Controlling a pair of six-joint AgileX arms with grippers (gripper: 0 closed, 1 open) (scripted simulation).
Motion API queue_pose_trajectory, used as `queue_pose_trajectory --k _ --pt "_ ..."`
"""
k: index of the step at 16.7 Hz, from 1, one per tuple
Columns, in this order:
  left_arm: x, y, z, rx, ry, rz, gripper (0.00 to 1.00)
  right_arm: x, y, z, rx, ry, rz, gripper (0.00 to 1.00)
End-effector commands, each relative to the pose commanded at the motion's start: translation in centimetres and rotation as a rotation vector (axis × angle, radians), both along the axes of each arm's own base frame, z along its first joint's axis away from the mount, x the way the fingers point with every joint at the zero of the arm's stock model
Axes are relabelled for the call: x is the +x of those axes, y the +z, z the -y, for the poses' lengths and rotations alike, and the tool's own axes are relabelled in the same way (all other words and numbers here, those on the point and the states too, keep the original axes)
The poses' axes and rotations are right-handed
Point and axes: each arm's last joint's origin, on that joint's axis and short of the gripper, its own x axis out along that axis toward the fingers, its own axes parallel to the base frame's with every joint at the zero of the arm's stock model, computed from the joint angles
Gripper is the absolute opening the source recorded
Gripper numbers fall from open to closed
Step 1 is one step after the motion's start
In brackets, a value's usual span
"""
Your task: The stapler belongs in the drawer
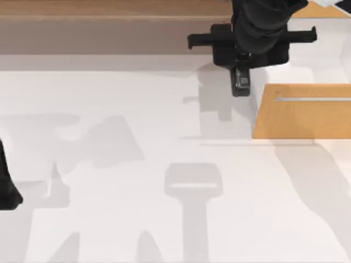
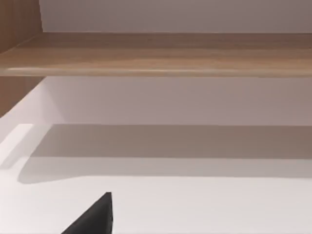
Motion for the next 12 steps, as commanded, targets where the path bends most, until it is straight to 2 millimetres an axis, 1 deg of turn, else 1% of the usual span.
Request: queue_pose_trajectory --k 2,3,4,5,6,7,9,11,12 --pt "0.0 0.0 0.0 0.0 0.0 0.0 1.0 2.9 2.2 4.2 -0.022 -0.044 0.048 0.0" --pt "0.0 0.0 0.0 0.0 0.0 0.0 1.0 4.0 2.9 6.4 -0.033 -0.063 0.057 0.0" --pt "0.0 0.0 0.0 0.0 0.0 0.0 1.0 5.1 3.0 8.3 -0.043 -0.078 0.055 0.0" --pt "0.0 0.0 0.0 0.0 0.0 0.0 1.0 6.3 2.5 10.0 -0.051 -0.088 0.038 0.0" --pt "0.0 0.0 0.0 0.0 0.0 0.0 1.0 7.5 1.3 11.4 -0.058 -0.091 0.006 0.0" --pt "0.0 0.0 0.0 0.0 0.0 0.0 1.0 8.7 -0.6 12.5 -0.062 -0.089 -0.042 0.0" --pt "0.0 0.0 0.0 0.0 0.0 0.0 1.0 10.6 -5.4 14.2 -0.061 -0.077 -0.167 0.0" --pt "0.0 0.0 0.0 0.0 0.0 0.0 1.0 11.4 -9.8 15.2 -0.047 -0.071 -0.284 0.0" --pt "0.0 0.0 0.0 0.0 0.0 0.0 1.0 11.6 -11.3 15.5 -0.039 -0.068 -0.326 0.0"
